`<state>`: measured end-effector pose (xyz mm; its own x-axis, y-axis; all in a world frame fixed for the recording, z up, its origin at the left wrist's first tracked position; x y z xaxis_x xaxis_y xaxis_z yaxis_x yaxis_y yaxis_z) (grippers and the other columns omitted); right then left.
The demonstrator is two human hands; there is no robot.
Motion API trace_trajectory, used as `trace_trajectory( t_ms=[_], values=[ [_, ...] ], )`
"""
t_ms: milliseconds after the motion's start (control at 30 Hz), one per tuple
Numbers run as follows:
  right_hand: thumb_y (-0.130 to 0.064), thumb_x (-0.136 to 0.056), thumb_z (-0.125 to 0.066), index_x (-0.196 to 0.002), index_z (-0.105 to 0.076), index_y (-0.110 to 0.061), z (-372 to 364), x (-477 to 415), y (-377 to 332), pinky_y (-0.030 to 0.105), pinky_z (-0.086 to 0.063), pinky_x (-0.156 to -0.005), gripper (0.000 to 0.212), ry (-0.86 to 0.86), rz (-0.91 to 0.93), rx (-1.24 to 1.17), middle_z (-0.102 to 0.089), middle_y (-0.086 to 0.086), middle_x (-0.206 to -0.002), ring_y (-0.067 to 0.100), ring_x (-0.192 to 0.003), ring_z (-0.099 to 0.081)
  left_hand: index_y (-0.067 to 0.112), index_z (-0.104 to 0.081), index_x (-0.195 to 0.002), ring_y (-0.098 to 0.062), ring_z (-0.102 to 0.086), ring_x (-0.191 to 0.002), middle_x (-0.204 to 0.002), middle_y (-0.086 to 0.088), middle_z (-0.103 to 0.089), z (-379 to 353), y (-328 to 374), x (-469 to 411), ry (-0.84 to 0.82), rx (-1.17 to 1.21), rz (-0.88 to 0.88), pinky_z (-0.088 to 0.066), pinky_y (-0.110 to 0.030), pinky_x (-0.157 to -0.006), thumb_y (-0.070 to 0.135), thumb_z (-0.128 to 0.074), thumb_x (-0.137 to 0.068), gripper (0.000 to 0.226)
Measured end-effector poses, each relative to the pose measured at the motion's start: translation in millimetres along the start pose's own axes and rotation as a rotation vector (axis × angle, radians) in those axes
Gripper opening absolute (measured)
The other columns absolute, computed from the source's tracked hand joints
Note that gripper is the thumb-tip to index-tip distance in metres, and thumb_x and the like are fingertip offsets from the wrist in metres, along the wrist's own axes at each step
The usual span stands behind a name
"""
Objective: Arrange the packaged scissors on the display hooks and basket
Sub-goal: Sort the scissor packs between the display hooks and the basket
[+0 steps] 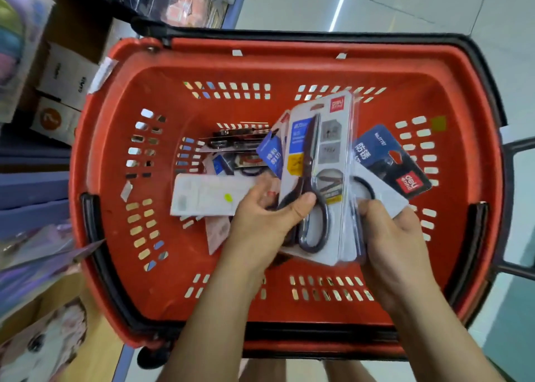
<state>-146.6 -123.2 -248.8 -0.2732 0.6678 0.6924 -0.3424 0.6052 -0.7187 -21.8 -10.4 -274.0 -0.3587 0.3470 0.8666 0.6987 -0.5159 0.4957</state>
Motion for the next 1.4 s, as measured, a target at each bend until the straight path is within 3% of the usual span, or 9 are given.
trace_trajectory(
  t_ms=[100,300,433,567,700,867,1033,1200,1400],
  values=[
    [-0.006,-0.096,-0.056,-0.115,-0.066,-0.021,2.2,5.8,-9.7,0.047,-0.059,-0.083,0.026,-0.016,0.093,0.177,-0.075,-0.001,-0.106,0.020,-0.097,-0.072,0.012,-0.069,-0.108,-0.019,-0.072,-0.096,-0.102,-0.005,-0.076,-5.3,0.3,4.4,-0.148,0.114,0.061,-0.056,-0.031,-0.089,0.021,-0.078,-0.059,0.050],
    [-0.006,-0.093,-0.062,-0.110,-0.065,-0.012,13.5,13.3,-19.1,0.010,-0.051,-0.064,0.018,0.080,0.130,0.194,-0.075,-0.015,-0.093,-0.003,-0.081,-0.070,0.004,-0.070,-0.106,-0.022,-0.072,-0.087,-0.096,-0.011,-0.076,17.4,0.6,-5.0,0.024,0.232,0.046,-0.057,-0.028,-0.071,0.024,-0.078,-0.057,0.053],
    [-0.017,-0.089,-0.070,-0.110,-0.065,-0.018,28.4,12.4,-25.7,0.037,-0.059,-0.084,0.022,0.148,0.131,0.149,-0.076,-0.003,-0.103,0.018,-0.097,-0.072,0.008,-0.069,-0.110,-0.022,-0.072,-0.089,-0.101,-0.009,-0.075,38.8,10.2,-1.4,0.085,0.297,-0.043,-0.058,-0.030,-0.072,0.017,-0.074,-0.062,0.049],
    [-0.007,-0.092,-0.063,-0.125,-0.060,-0.012,29.1,9.2,-54.8,0.019,-0.055,-0.081,0.033,0.109,0.218,0.103,-0.074,-0.003,-0.110,0.012,-0.102,-0.070,0.009,-0.066,-0.113,-0.020,-0.072,-0.091,-0.103,-0.008,-0.075,45.4,19.4,13.6,0.000,0.427,-0.060,-0.059,-0.030,-0.077,0.014,-0.067,-0.068,0.045],
    [-0.013,-0.089,-0.066,-0.129,-0.056,-0.015,15.4,5.8,-65.1,0.029,-0.056,-0.089,0.041,0.004,0.238,0.062,-0.072,0.001,-0.117,0.017,-0.108,-0.069,0.009,-0.063,-0.118,-0.024,-0.069,-0.105,-0.114,-0.011,-0.072,25.1,34.6,19.2,-0.093,0.509,-0.061,-0.055,-0.039,-0.093,0.009,-0.065,-0.072,0.047],
    [-0.018,-0.079,-0.067,-0.128,-0.056,-0.016,0.9,6.3,-56.5,0.027,-0.058,-0.080,0.051,-0.200,0.100,-0.071,-0.074,0.001,-0.114,0.019,-0.103,-0.071,0.013,-0.066,-0.111,-0.020,-0.071,-0.092,-0.103,-0.006,-0.074,12.0,53.8,22.5,-0.138,0.627,-0.092,-0.058,-0.037,-0.087,0.012,-0.061,-0.074,0.037],
    [0.003,-0.073,-0.069,-0.127,-0.055,-0.010,1.5,8.9,-39.2,0.041,-0.059,-0.080,0.058,-0.380,-0.088,-0.058,-0.072,0.015,-0.114,0.031,-0.099,-0.071,0.015,-0.066,-0.110,-0.020,-0.072,-0.092,-0.101,-0.005,-0.074,26.7,72.7,26.8,-0.011,0.564,-0.235,-0.060,-0.038,-0.081,0.012,-0.066,-0.073,0.037],
    [0.002,-0.077,-0.066,-0.102,-0.070,-0.007,25.6,-3.1,-41.2,0.035,-0.058,-0.069,0.027,-0.149,-0.088,0.040,-0.076,0.012,-0.086,0.022,-0.072,-0.072,0.012,-0.061,-0.119,-0.014,-0.072,-0.088,-0.098,0.000,-0.075,71.0,92.6,46.1,0.050,0.423,-0.410,-0.057,-0.027,-0.072,0.022,-0.080,-0.066,0.057],
    [-0.017,-0.103,-0.049,-0.125,-0.060,-0.027,-7.7,-2.4,-57.0,0.047,-0.058,-0.086,0.027,-0.152,-0.060,0.010,-0.075,0.005,-0.108,0.024,-0.090,-0.072,0.018,-0.062,-0.115,-0.014,-0.071,-0.088,-0.101,-0.001,-0.075,50.9,69.9,63.0,-0.135,0.167,-0.287,-0.057,-0.024,-0.070,0.012,-0.074,-0.066,0.050]
  ],
)
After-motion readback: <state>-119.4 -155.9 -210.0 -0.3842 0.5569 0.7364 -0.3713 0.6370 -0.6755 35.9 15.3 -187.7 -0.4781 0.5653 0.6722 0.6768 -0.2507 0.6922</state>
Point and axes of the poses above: each hand's wrist, its own x-axis away from the middle knuckle, its own z-axis out of the back of the hand, y = z × x, the point moved 6 cm from there along -x, towards the middle knuckle
